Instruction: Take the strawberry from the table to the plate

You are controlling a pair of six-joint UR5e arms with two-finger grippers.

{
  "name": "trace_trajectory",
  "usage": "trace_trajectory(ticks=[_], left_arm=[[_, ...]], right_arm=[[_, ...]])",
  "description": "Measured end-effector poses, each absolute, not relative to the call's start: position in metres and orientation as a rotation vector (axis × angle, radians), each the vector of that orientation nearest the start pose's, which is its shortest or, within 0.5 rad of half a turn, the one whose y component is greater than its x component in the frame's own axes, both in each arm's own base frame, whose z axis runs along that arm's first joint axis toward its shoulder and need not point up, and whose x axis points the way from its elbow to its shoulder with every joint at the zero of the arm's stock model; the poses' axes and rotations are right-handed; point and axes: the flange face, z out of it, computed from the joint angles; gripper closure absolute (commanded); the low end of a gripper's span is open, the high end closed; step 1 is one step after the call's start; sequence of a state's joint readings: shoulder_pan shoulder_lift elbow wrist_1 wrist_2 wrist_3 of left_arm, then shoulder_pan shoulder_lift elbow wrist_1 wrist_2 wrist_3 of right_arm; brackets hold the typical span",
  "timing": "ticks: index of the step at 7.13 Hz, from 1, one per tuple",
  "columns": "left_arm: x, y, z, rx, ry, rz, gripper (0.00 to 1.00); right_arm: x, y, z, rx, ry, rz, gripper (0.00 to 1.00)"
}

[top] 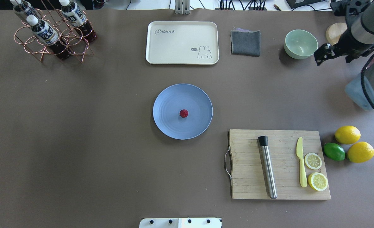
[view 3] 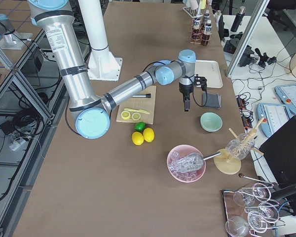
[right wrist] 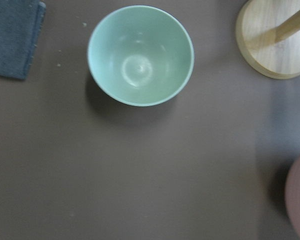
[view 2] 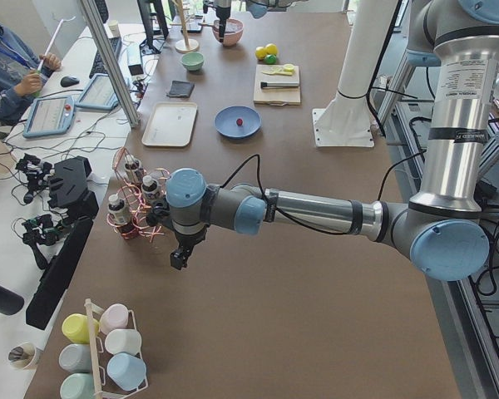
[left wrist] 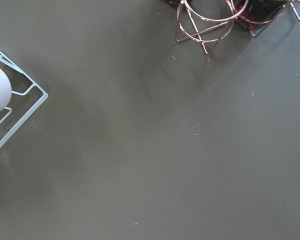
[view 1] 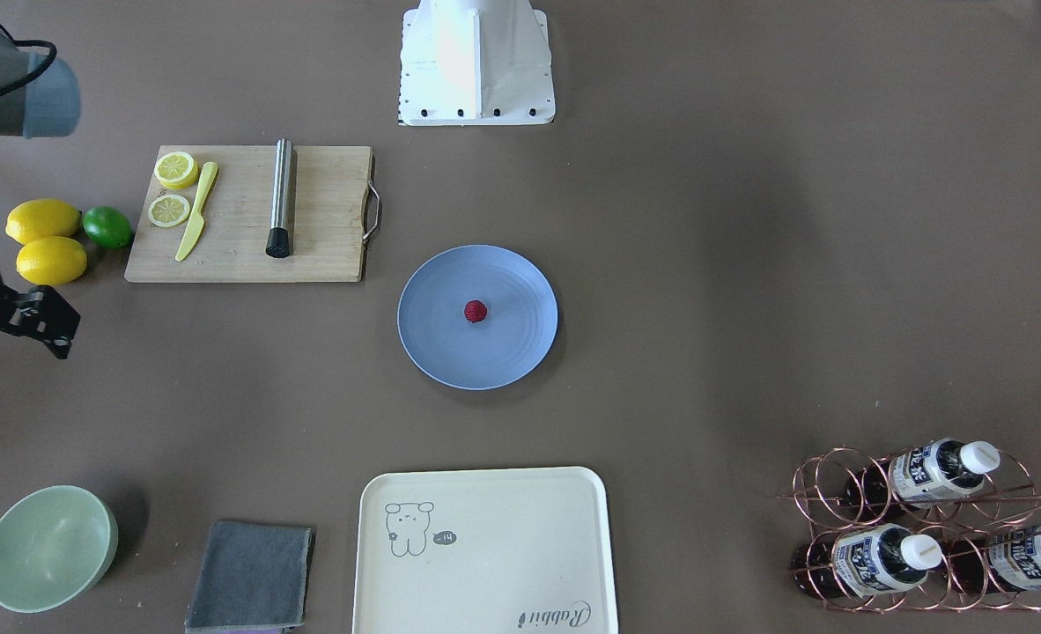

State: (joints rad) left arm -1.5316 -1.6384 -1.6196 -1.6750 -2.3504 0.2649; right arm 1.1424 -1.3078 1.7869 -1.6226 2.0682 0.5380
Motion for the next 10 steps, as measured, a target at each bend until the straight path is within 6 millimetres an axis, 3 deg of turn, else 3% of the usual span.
trace_trajectory(ticks=[3, 5, 7, 10], left_arm=[[-0.047, -0.541, 0.586, 0.246, 0.74, 0.44, 0.02], [-0.05, -0.541, 0.585, 0.243, 0.739, 0.441, 0.02], [-0.051, -0.538, 0.586, 0.242, 0.736, 0.439, 0.02], [-0.058, -0.525, 0.602, 0.224, 0.746, 0.41, 0.02]], right_arm=[[-0.038, -0.54, 0.518, 0.137, -0.646, -0.131, 0.0], [0.026, -0.503, 0.569, 0.123, -0.653, -0.146, 0.0], [0.051, -0.478, 0.6, 0.088, -0.652, -0.115, 0.0], [0.055, -0.472, 0.611, 0.07, -0.651, -0.102, 0.0]])
